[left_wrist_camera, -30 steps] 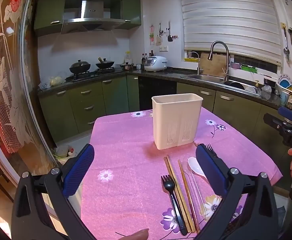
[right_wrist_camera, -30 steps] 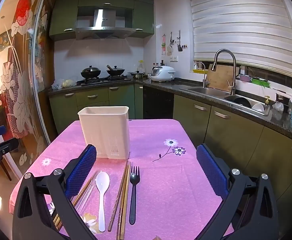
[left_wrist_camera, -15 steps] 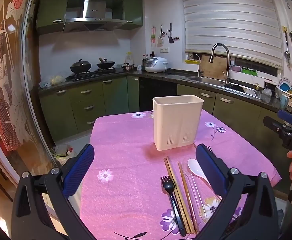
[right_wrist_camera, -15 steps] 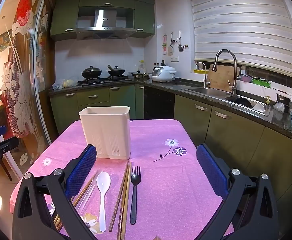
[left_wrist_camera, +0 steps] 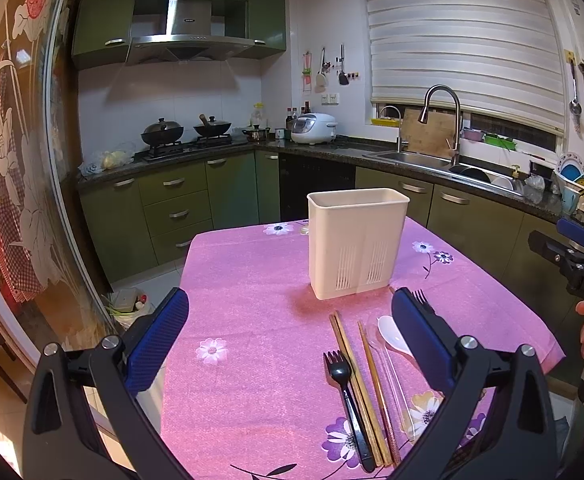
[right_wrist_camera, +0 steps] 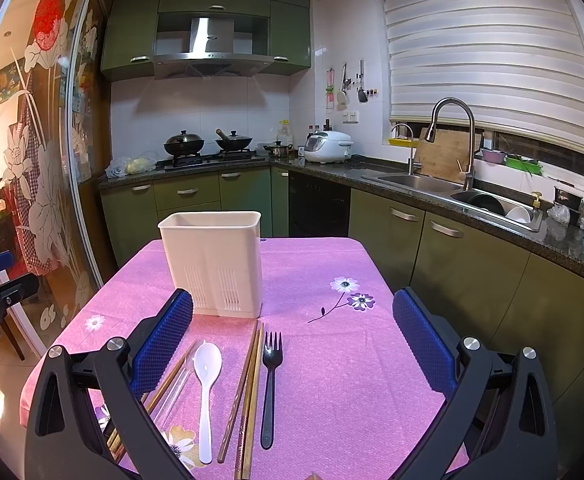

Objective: Organize utensils

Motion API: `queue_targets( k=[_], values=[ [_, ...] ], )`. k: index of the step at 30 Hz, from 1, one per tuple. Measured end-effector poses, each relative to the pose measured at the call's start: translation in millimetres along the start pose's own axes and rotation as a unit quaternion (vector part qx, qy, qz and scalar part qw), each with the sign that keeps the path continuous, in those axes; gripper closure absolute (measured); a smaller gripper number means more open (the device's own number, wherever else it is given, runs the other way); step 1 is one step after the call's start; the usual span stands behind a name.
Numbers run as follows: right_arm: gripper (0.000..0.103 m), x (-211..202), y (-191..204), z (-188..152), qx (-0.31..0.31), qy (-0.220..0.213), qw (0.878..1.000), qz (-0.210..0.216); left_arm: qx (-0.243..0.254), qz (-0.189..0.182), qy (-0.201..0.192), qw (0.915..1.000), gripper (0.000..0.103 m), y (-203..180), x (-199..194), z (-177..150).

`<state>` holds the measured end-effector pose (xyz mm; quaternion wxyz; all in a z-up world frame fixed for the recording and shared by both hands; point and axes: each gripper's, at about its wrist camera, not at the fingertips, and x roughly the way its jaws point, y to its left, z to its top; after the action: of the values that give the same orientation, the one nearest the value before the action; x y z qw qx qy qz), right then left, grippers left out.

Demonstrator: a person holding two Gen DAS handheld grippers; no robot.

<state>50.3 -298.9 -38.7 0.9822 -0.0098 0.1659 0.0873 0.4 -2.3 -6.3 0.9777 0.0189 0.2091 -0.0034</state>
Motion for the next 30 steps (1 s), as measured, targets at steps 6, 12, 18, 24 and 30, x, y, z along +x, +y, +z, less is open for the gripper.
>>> queue_targets(
  k=[6,12,18,24,30],
  values=[
    [0.004,0.8,-0.2,-0.2,0.000,0.000,1.000,0.000,0.001,0.000,0.002,1.0000,0.006,1.7,-0.7,2.9],
    [0.004,-3.1,2.0,3.0,-0.001,0.001,1.000,0.001,0.000,0.000,0.001,1.0000,0.006,2.5,-2.4,3.0],
    [0.004,-1.7,0.6,2.6,0.000,0.001,1.000,0.001,0.000,0.001,0.002,1.0000,0.006,2.2,-0.5,1.7],
    [0.004,0.5,4.4,0.5,-0.001,0.001,1.000,0.002,0.000,0.001,0.001,1.0000,0.006,2.9,-2.1,2.6],
    [0.004,1.0,3.6,0.4,-0.001,0.001,1.000,0.001,0.000,0.000,0.001,1.0000,0.006,3.4,-2.2,2.7]
  ],
)
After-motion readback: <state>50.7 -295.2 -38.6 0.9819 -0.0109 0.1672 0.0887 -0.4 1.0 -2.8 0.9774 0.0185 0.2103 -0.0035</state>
